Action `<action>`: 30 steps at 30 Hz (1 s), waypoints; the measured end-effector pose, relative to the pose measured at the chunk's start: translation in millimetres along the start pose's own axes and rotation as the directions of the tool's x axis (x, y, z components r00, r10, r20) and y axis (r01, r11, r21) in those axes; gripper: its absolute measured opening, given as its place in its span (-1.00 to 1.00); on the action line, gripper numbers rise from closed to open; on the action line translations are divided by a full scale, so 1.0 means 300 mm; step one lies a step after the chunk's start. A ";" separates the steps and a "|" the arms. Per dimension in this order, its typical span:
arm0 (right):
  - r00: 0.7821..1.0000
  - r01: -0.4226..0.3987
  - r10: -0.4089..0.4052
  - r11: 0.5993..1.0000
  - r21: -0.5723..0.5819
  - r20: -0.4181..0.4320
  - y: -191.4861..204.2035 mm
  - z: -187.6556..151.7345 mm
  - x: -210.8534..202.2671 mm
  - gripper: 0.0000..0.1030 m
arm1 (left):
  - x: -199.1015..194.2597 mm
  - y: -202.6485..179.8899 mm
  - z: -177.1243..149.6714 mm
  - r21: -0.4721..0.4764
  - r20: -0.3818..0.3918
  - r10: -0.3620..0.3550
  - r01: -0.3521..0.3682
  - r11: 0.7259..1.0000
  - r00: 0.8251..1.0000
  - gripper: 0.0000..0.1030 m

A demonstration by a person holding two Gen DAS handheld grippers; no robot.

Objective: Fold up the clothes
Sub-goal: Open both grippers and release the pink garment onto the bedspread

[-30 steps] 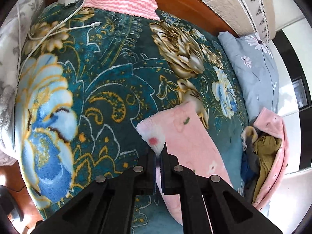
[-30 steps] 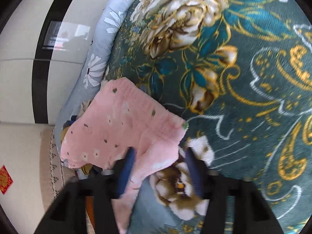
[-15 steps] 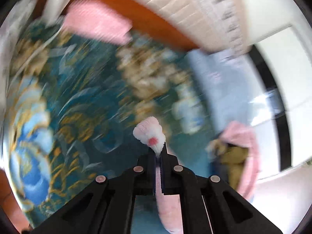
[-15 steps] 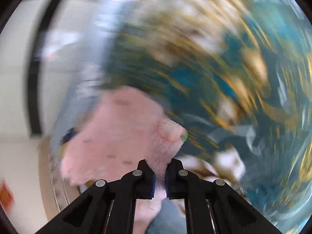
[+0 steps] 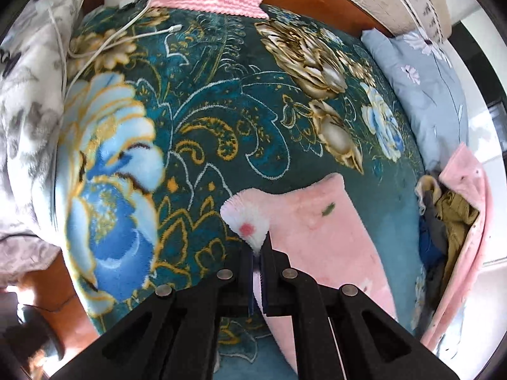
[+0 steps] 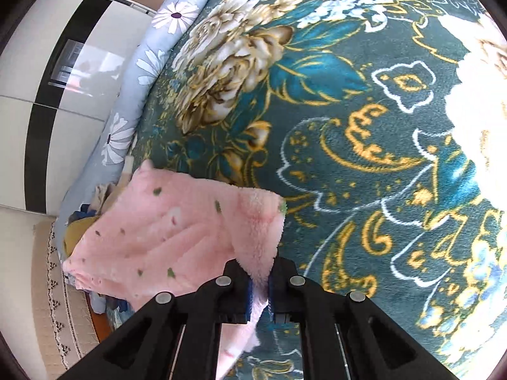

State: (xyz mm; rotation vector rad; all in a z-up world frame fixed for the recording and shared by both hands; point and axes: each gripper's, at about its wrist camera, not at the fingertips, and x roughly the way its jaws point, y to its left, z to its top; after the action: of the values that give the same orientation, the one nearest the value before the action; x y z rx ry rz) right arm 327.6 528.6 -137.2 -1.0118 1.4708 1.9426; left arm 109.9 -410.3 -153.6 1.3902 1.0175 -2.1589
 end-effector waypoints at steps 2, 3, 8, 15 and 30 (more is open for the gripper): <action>1.000 0.011 -0.011 1.000 -0.012 -0.004 0.005 0.007 0.000 -0.86 | 0.000 0.008 -0.012 0.000 -0.005 0.022 -0.022 1.000 1.000 -0.94; 1.000 0.020 -0.020 1.000 -0.022 -0.006 0.012 0.012 -0.005 -0.86 | 0.008 0.015 -0.012 -0.004 -0.008 0.036 -0.036 0.999 0.999 -0.94; 0.998 0.058 -0.058 0.998 -0.022 -0.014 0.003 0.005 0.000 -0.86 | 0.027 0.058 -0.017 -0.027 -0.040 0.087 -0.089 0.996 0.995 -0.94; 0.995 0.093 -0.093 0.996 -0.002 -0.031 -0.032 -0.013 0.024 -0.86 | 0.050 0.066 -0.024 -0.004 -0.066 0.129 -0.130 0.992 0.989 -0.94; 0.994 0.076 -0.082 0.994 -0.080 -0.074 0.003 0.066 -0.009 -0.06 | -0.018 0.068 0.016 -0.066 -0.036 0.051 -0.053 0.996 0.998 -0.25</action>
State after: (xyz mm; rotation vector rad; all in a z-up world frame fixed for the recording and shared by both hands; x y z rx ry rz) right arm 323.5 547.2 -131.8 -1.1738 1.3844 1.9359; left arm 122.5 -427.9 -155.1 1.4120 1.0448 -2.0510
